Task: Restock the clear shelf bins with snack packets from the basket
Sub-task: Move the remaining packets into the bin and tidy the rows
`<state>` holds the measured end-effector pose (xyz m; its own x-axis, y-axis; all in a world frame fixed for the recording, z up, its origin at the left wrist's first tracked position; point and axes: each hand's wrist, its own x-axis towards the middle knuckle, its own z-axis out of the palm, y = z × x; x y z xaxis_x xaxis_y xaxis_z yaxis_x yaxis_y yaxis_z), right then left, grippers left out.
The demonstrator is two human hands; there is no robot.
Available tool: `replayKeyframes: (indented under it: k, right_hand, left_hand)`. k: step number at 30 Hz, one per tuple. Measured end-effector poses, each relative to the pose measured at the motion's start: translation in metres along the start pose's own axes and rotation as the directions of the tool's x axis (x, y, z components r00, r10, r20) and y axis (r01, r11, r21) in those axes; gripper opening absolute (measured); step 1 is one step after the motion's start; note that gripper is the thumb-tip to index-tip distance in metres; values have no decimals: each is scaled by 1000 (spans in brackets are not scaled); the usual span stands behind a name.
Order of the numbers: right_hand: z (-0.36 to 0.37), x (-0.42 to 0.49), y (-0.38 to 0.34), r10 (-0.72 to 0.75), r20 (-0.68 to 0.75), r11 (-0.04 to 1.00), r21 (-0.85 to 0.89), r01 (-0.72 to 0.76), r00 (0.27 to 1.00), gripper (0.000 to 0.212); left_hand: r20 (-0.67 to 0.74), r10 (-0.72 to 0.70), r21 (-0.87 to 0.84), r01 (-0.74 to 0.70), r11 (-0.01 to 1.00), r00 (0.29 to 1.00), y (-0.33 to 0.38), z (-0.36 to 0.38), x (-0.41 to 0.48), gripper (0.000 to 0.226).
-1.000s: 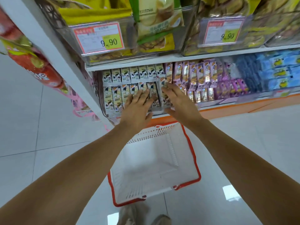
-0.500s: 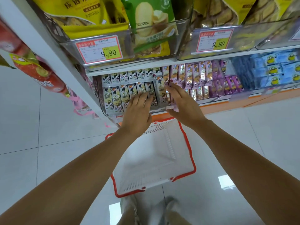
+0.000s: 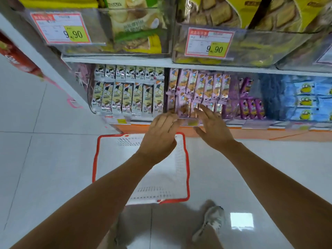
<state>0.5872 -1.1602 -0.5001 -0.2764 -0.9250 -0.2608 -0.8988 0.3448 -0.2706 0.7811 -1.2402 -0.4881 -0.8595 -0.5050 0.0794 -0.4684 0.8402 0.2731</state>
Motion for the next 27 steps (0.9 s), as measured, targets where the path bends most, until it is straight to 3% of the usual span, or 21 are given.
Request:
replayKeyframes:
  k: [4,8,11,15,20,27]
  right_hand:
    - [-13,9,36,-71,34,996,-43,72,997,63]
    - [-19,22,60,-149,-44,988,-57,146,988,54]
    - [-19,34,72,-155,-58,984,-97,149,986,60]
    - [-18,55,78,-168,-111,979,-134,153,980,69]
    - [-9,76,80,-165,-143,964,-233,129,976,79]
    - [6,92,90,-265,-295,917,-371,145,918,71]
  left_hand:
    - [194,-194,20,194,981,962,28,23,16,69]
    - [283,-309,153,275,949,908,39,43,19,66]
    - [238,-320,114,300,947,917,43,53,25,65]
    - [78,-267,98,259,961,960,37,67,51,65]
    - [67,-209,115,200,973,976,26,82,84,67]
    - [-36,-215,141,218,966,976,11,94,116,63]
